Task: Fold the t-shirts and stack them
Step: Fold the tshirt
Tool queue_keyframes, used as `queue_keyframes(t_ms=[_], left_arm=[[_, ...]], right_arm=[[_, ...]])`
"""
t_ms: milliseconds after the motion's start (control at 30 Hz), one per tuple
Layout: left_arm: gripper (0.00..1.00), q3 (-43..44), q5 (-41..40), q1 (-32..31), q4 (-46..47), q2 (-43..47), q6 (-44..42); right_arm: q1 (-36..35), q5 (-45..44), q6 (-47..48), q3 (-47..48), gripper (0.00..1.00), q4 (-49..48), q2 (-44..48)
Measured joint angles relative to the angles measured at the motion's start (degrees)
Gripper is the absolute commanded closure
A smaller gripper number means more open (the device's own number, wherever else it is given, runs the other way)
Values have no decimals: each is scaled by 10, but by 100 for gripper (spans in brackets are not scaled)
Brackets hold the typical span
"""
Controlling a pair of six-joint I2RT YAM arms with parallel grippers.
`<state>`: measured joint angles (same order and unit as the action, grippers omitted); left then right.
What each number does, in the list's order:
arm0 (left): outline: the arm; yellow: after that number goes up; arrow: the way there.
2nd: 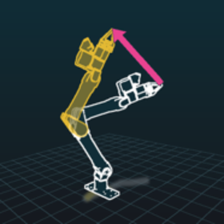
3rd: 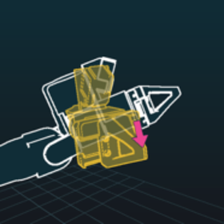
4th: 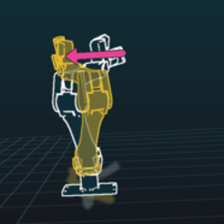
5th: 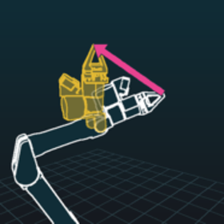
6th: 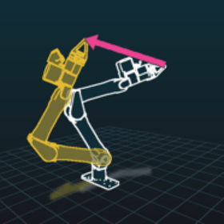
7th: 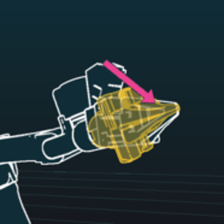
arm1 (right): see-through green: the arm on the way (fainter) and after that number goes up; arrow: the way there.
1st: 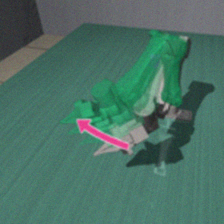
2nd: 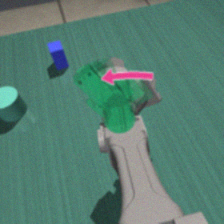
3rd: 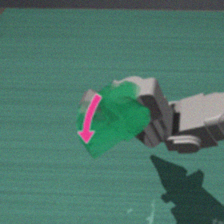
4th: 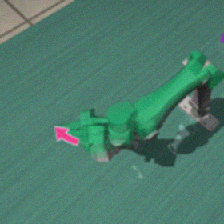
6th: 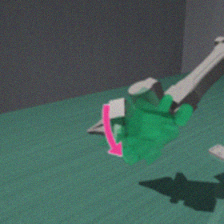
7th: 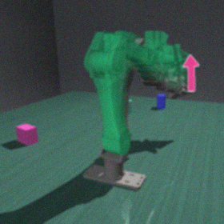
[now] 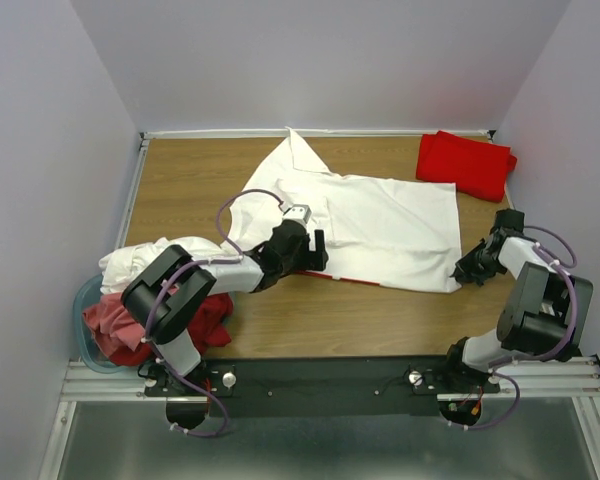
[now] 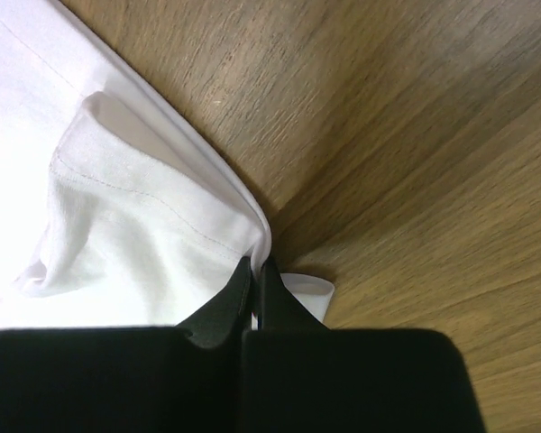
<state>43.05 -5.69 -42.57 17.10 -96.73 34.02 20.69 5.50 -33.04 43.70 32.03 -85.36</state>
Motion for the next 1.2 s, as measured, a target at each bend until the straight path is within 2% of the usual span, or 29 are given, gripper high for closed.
queue_keyframes(t_ms=[233, 700, 833, 933, 967, 1067, 1200], left_arm=[[6, -38, -1, -23, 1, 36, 34], [5, -94, 3, -36, -50, 116, 99], [3, -92, 3, -41, -90, 136, 108], [2, -71, 3, -41, -153, 147, 108], [2, -55, 2, -41, -186, 147, 106], [2, 8, -2, -34, -253, 146, 88], [2, 97, -7, -9, -271, 141, 55]], right_arm=[[0, -1, -15, -23, 99, 20, 34], [0, -14, -21, -25, 97, 154, 141], [0, -21, -25, -23, 87, 176, 157], [0, -27, -27, -10, 57, 188, 164], [0, -29, -24, -4, 42, 191, 165], [0, -40, -20, 28, 32, 201, 166], [0, -47, 0, 79, 32, 204, 166]])
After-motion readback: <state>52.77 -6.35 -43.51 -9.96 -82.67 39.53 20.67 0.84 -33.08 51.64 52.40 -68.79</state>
